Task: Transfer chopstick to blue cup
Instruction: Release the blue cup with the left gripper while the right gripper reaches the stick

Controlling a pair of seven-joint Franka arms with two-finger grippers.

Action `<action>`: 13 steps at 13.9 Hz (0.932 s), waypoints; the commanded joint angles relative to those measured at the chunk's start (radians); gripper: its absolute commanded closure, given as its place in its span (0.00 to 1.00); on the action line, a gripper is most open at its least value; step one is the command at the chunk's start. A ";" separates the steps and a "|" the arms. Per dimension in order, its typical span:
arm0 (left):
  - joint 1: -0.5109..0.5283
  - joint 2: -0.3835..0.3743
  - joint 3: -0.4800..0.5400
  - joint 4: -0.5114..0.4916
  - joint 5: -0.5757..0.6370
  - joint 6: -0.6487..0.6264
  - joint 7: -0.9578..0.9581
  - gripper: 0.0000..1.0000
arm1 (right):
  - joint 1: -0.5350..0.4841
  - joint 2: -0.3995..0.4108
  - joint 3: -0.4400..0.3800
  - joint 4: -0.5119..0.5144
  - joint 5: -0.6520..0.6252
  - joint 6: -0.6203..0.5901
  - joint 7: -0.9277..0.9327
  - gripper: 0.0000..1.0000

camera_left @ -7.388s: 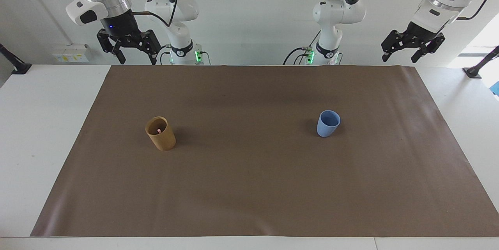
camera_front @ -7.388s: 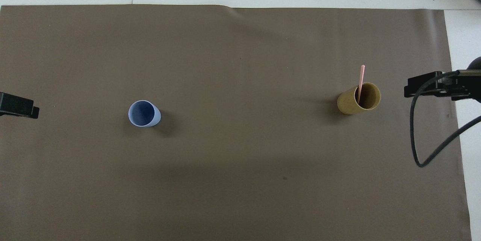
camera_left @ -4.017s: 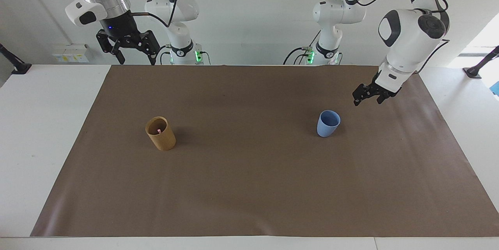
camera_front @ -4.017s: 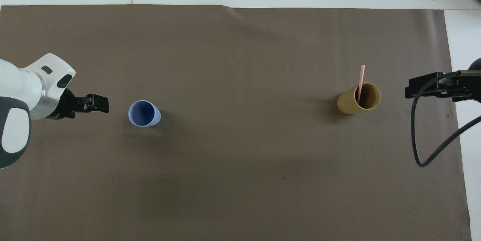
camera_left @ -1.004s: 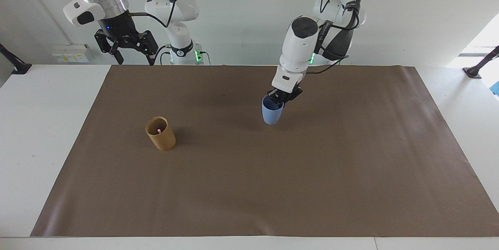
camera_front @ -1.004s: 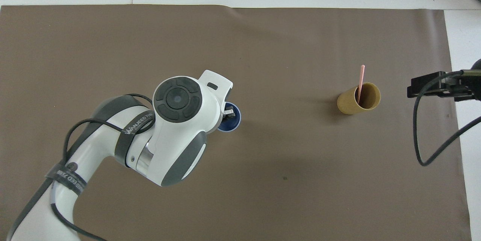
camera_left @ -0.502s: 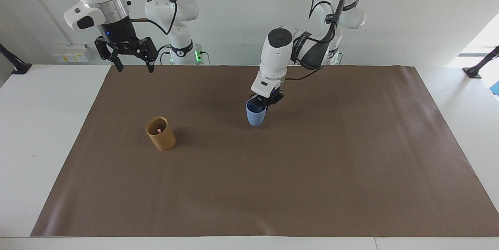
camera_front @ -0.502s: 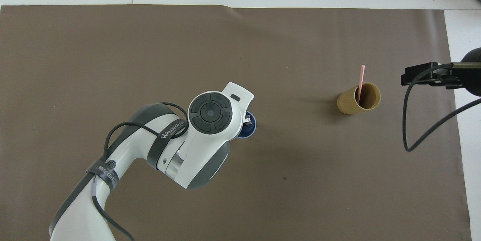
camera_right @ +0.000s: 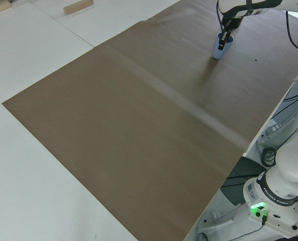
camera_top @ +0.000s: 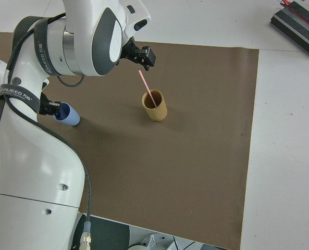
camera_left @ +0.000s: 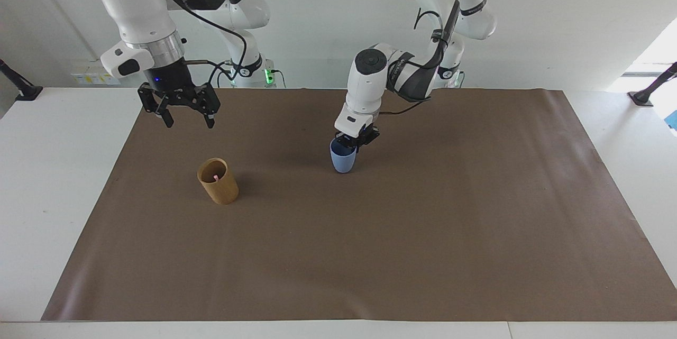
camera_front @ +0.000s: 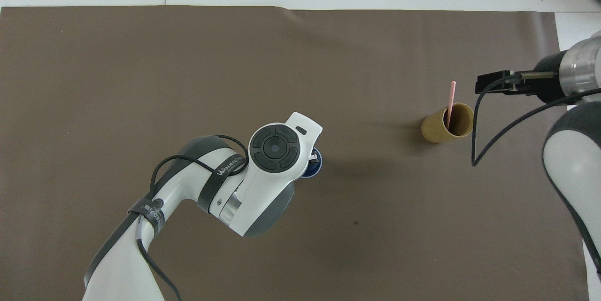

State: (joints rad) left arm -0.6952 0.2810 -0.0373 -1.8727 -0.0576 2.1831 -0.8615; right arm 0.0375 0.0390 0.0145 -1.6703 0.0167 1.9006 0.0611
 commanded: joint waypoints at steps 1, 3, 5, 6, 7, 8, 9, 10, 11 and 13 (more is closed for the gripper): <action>-0.018 -0.005 0.017 -0.013 0.015 0.017 -0.001 0.16 | -0.002 0.080 0.002 -0.003 0.017 0.134 -0.087 0.00; -0.020 -0.006 0.020 -0.008 0.019 -0.003 -0.002 0.00 | -0.002 0.111 0.004 -0.003 0.019 0.179 -0.076 0.00; -0.007 -0.019 0.022 0.001 0.044 -0.060 -0.002 0.00 | -0.002 0.110 0.005 -0.032 0.019 0.192 -0.081 0.00; 0.000 -0.038 0.025 0.001 0.054 -0.081 -0.001 0.00 | 0.001 0.101 0.005 -0.060 0.019 0.219 -0.075 0.00; 0.016 -0.061 0.027 0.001 0.056 -0.101 0.001 0.00 | 0.002 0.093 0.007 -0.081 0.017 0.265 -0.076 0.00; 0.038 -0.084 0.030 0.003 0.056 -0.121 0.012 0.00 | 0.010 0.091 0.007 -0.115 0.017 0.306 -0.075 0.00; 0.064 -0.110 0.028 0.003 0.056 -0.134 0.037 0.00 | 0.016 0.084 0.007 -0.147 0.019 0.342 -0.075 0.00; 0.095 -0.140 0.028 0.003 0.056 -0.149 0.065 0.00 | 0.016 0.081 0.007 -0.188 0.017 0.382 -0.075 0.00; 0.123 -0.161 0.028 0.003 0.056 -0.166 0.088 0.00 | 0.022 0.072 0.007 -0.216 0.017 0.412 -0.084 0.00; 0.193 -0.216 0.027 0.001 0.055 -0.210 0.178 0.00 | 0.028 0.056 0.005 -0.230 0.017 0.356 -0.176 0.00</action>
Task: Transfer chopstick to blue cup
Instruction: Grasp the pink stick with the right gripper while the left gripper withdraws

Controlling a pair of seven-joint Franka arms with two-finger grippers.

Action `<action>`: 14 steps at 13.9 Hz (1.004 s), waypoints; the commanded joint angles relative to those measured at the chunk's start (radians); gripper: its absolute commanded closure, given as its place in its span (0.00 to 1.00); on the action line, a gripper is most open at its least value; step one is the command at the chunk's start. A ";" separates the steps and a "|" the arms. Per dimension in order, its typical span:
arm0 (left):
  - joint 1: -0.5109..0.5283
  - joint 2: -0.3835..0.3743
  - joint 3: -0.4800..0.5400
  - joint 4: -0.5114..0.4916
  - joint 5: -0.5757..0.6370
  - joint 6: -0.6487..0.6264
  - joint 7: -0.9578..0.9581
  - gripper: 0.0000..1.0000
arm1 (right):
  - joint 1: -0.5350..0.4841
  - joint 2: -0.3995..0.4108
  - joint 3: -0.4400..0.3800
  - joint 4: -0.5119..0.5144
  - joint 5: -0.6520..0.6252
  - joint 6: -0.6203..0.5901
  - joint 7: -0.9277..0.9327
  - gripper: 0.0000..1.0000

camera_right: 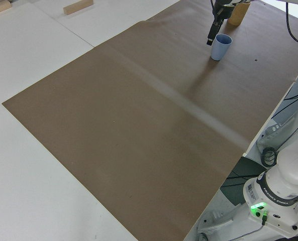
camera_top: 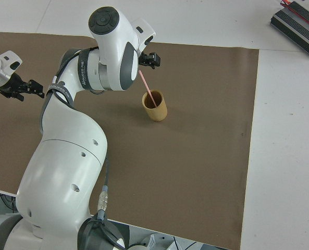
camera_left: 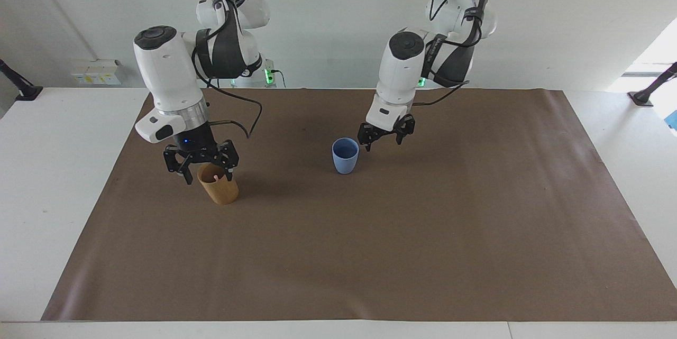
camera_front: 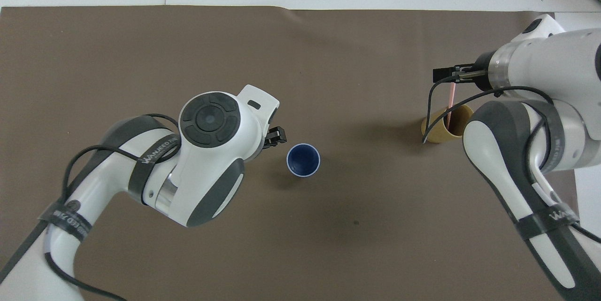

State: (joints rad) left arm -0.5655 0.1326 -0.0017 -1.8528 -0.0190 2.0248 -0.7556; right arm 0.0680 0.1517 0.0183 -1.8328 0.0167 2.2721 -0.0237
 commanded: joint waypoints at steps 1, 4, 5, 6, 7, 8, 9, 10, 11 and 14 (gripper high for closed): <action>0.102 -0.089 -0.009 -0.017 0.016 -0.089 0.117 0.00 | -0.007 -0.064 0.002 -0.066 0.017 -0.087 -0.117 0.00; 0.211 -0.122 -0.008 -0.019 0.014 -0.153 0.273 0.00 | -0.010 -0.060 0.002 -0.056 0.017 -0.097 -0.122 0.00; 0.248 -0.126 -0.008 -0.020 0.014 -0.161 0.319 0.00 | -0.011 -0.055 0.003 -0.056 0.017 -0.097 -0.130 0.12; 0.287 -0.126 -0.008 -0.022 0.014 -0.172 0.379 0.00 | -0.011 -0.050 0.002 -0.052 0.017 -0.095 -0.127 0.25; 0.323 -0.126 -0.008 -0.022 0.014 -0.187 0.437 0.00 | -0.011 -0.046 0.002 -0.049 0.017 -0.077 -0.121 0.31; 0.360 -0.134 -0.006 -0.022 0.014 -0.198 0.500 0.00 | -0.011 -0.038 0.002 -0.049 0.017 -0.045 -0.122 0.40; 0.401 -0.137 -0.007 -0.022 0.014 -0.201 0.563 0.00 | -0.011 -0.032 0.002 -0.045 0.019 -0.031 -0.121 0.56; 0.433 -0.139 -0.006 -0.022 0.014 -0.219 0.625 0.00 | -0.013 -0.023 0.002 -0.027 0.020 -0.029 -0.110 0.63; 0.462 -0.140 -0.006 -0.020 0.014 -0.237 0.677 0.00 | -0.014 -0.018 0.002 -0.019 0.020 -0.029 -0.105 0.63; 0.539 -0.169 -0.006 -0.013 0.014 -0.247 0.795 0.00 | -0.011 -0.014 0.002 -0.019 0.019 -0.023 -0.082 0.63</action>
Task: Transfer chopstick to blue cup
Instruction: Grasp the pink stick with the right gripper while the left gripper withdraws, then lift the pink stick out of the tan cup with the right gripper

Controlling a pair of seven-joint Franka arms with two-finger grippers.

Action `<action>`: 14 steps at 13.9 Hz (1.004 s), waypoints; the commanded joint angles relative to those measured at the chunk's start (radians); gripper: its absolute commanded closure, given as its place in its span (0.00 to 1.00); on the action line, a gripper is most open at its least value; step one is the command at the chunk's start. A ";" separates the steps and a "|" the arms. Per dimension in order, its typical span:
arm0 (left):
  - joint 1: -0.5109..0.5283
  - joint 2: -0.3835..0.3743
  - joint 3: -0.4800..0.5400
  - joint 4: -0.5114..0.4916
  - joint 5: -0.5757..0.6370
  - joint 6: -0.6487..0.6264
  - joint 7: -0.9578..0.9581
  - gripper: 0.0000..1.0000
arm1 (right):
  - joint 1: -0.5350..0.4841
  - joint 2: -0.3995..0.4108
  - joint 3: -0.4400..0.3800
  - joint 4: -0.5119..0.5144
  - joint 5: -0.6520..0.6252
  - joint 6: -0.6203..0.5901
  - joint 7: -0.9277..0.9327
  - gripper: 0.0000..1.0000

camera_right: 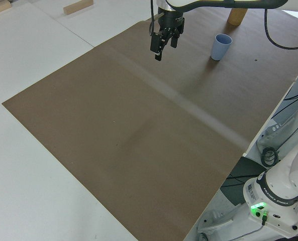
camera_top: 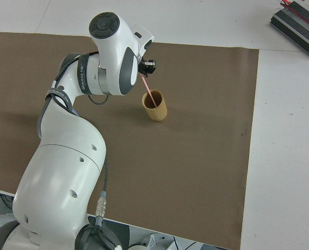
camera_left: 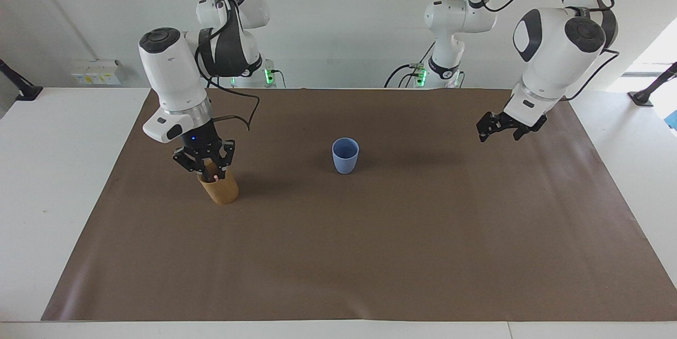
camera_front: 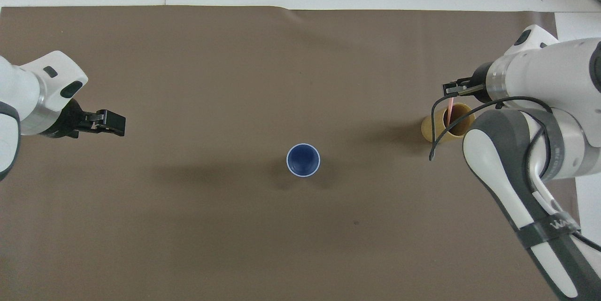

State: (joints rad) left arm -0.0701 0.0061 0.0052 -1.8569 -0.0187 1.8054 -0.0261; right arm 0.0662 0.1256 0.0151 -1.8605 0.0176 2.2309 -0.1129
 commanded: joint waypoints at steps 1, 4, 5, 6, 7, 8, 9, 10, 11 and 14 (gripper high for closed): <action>0.049 -0.046 -0.013 0.010 0.014 -0.040 0.071 0.00 | -0.009 0.015 0.005 0.006 0.018 0.050 0.009 0.63; 0.049 -0.040 -0.013 0.123 0.016 -0.142 0.068 0.00 | -0.006 0.019 0.005 0.006 0.018 0.075 0.022 0.70; 0.049 -0.046 -0.013 0.155 0.016 -0.174 0.068 0.00 | -0.005 0.019 0.005 0.006 0.018 0.075 0.022 0.75; 0.049 -0.047 -0.013 0.191 0.016 -0.213 0.069 0.00 | -0.006 0.020 0.005 0.007 0.018 0.075 0.022 0.83; 0.049 -0.048 -0.011 0.233 0.016 -0.259 0.069 0.00 | -0.006 0.019 0.005 0.007 0.018 0.073 0.022 0.94; 0.049 -0.048 -0.011 0.269 0.016 -0.294 0.069 0.00 | -0.006 0.020 0.005 0.007 0.018 0.073 0.021 1.00; 0.049 -0.048 -0.007 0.287 0.017 -0.320 0.069 0.00 | -0.006 0.019 0.005 0.007 0.018 0.072 0.021 1.00; 0.049 -0.048 -0.007 0.301 0.017 -0.340 0.069 0.00 | -0.008 0.020 0.005 0.010 0.018 0.072 0.022 1.00; 0.049 -0.048 -0.008 0.320 0.017 -0.365 0.069 0.00 | -0.009 0.020 0.005 0.012 0.018 0.072 0.021 1.00; 0.049 -0.064 -0.010 0.354 0.014 -0.388 0.071 0.00 | -0.011 0.006 0.003 0.027 0.019 0.059 0.021 1.00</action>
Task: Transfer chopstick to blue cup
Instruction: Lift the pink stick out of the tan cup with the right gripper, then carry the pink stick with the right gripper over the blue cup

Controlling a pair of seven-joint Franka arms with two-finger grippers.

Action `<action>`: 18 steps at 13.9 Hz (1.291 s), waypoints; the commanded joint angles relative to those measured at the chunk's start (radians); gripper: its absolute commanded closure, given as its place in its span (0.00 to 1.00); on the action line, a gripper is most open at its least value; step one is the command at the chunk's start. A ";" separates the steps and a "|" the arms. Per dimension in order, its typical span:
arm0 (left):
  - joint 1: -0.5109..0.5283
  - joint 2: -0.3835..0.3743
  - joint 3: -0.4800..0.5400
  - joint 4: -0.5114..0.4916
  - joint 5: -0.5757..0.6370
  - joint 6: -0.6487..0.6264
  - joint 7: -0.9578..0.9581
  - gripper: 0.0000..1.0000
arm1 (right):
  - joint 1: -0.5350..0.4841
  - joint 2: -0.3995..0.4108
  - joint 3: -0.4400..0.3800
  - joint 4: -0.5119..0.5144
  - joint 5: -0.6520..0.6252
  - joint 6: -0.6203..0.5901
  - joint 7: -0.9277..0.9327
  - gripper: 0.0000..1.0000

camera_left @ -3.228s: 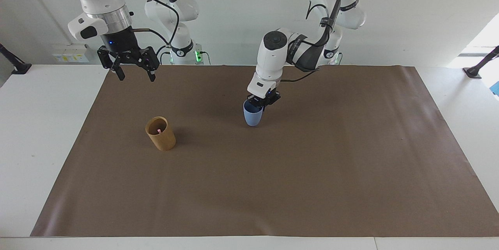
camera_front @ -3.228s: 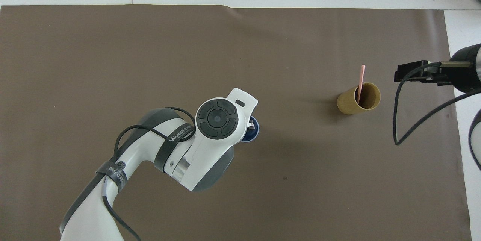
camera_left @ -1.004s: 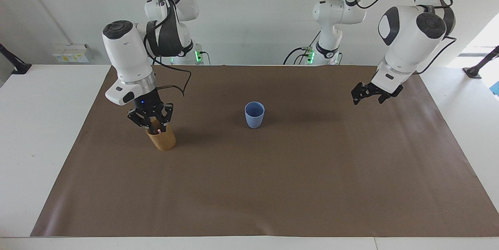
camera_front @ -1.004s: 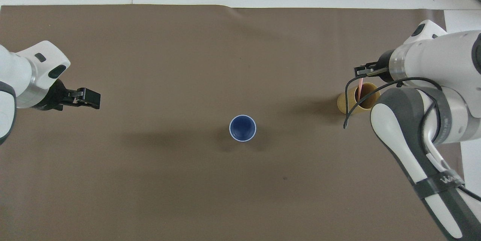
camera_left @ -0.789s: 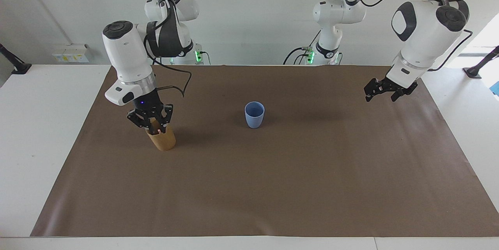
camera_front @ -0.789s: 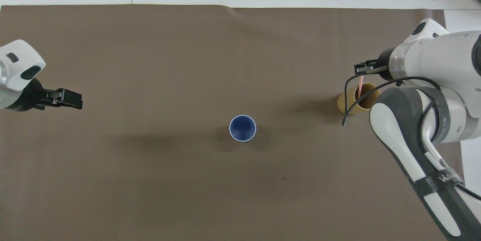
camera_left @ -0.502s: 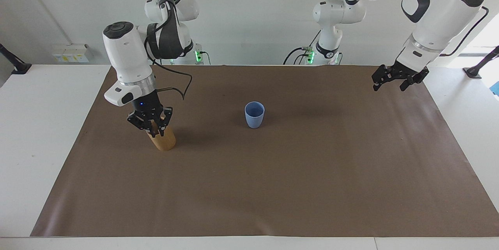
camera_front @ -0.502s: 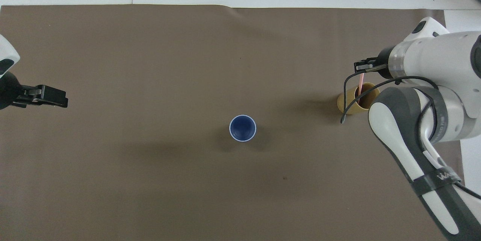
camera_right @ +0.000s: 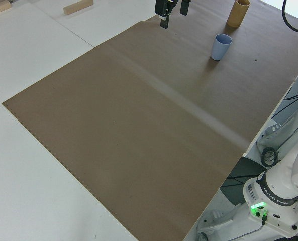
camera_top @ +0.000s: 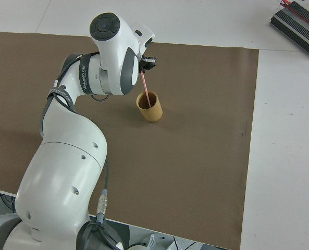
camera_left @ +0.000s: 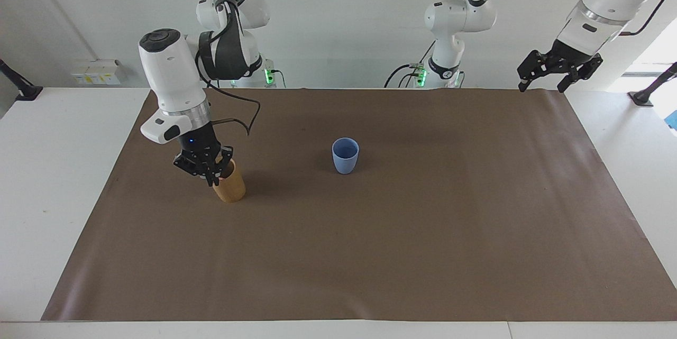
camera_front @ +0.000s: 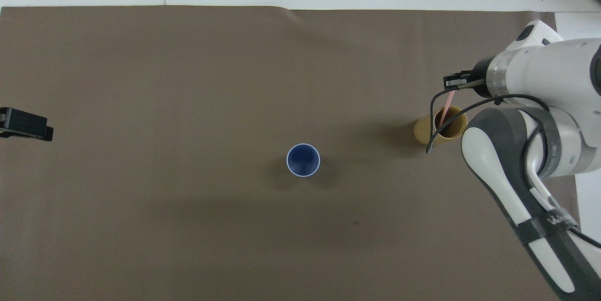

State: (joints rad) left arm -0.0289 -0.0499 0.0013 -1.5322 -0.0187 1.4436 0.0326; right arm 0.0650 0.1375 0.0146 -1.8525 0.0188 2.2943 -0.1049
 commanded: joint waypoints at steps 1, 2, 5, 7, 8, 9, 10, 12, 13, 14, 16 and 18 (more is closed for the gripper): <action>0.009 -0.028 -0.003 0.009 0.011 -0.022 0.000 0.00 | -0.011 -0.015 -0.001 0.033 0.018 -0.007 0.011 1.00; 0.007 -0.025 -0.004 0.012 0.013 -0.011 0.000 0.00 | -0.010 -0.027 -0.001 0.042 0.018 -0.012 0.011 1.00; 0.009 -0.030 -0.004 0.003 0.008 0.012 -0.003 0.00 | -0.010 -0.107 -0.001 0.050 0.018 -0.085 0.013 1.00; 0.007 -0.030 -0.004 0.001 0.005 0.014 -0.003 0.00 | -0.008 -0.151 -0.001 0.056 0.018 -0.128 0.017 1.00; 0.009 -0.031 -0.004 0.000 0.005 0.015 -0.002 0.00 | -0.008 -0.174 0.001 0.056 0.016 -0.130 0.021 1.00; 0.009 -0.030 -0.004 0.000 0.005 0.017 -0.003 0.00 | -0.001 -0.194 0.004 0.056 0.016 -0.137 0.021 1.00; 0.009 -0.031 -0.004 0.000 0.005 0.017 -0.002 0.00 | 0.004 -0.203 0.007 0.058 0.016 -0.153 0.021 1.00; 0.009 -0.030 -0.004 0.000 0.005 0.017 0.000 0.00 | 0.003 -0.203 0.007 0.084 0.018 -0.154 0.022 1.00; 0.007 -0.030 -0.004 0.000 0.005 0.017 -0.002 0.00 | 0.003 -0.200 0.005 0.094 0.018 -0.151 0.027 1.00; 0.007 -0.030 -0.004 0.000 0.005 0.015 -0.002 0.00 | 0.003 -0.199 0.007 0.098 0.018 -0.142 0.042 1.00; 0.007 -0.030 -0.004 0.001 0.005 0.012 0.001 0.00 | 0.027 -0.196 0.024 0.102 0.056 -0.139 0.085 1.00; 0.009 -0.030 -0.004 0.003 0.009 0.006 0.003 0.00 | 0.047 -0.203 0.048 0.102 0.173 -0.142 0.074 1.00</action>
State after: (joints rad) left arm -0.0289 -0.0680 0.0013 -1.5209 -0.0187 1.4463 0.0313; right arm 0.0972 -0.0688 0.0393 -1.7646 0.1283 2.1557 -0.0478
